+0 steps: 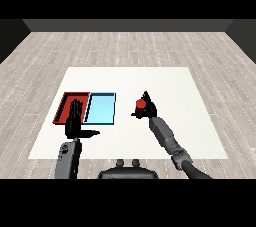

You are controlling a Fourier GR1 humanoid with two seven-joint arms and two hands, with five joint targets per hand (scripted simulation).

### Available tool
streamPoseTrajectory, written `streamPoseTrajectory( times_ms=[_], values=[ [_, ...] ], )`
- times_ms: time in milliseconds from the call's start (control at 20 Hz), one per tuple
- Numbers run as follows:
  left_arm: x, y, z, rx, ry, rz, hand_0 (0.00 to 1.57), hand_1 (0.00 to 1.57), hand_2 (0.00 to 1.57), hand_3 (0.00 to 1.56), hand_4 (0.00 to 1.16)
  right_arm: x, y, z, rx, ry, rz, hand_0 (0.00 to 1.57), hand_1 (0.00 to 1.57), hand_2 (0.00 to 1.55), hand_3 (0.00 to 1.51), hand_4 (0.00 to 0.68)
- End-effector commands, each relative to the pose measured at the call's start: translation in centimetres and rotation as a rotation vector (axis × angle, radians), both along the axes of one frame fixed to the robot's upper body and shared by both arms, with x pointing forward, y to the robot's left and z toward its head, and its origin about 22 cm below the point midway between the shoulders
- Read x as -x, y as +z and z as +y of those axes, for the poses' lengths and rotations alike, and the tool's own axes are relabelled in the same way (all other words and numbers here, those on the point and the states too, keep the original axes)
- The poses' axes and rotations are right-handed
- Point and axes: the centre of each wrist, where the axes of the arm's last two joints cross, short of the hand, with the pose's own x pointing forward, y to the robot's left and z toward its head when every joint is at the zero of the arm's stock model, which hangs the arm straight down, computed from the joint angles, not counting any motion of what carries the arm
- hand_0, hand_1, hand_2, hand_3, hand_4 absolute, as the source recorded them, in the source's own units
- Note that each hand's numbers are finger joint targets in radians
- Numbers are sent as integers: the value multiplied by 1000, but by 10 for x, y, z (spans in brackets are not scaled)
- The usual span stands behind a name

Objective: Pick the red can and put it in the red box

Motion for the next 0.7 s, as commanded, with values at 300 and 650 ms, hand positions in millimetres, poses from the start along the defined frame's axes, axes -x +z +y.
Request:
streamPoseTrajectory(
  times_ms=[300,650],
  values=[
    [-20,9,24,16,14,-10,0,0,0,0,0,-21,20,18,13,11,34,0,0,0,0,0],
    [-5,-2,-4,24,-12,2,0,0,0,0,0,-14,5,11,54,-4,66,0,0,0,0,0]
  ],
)
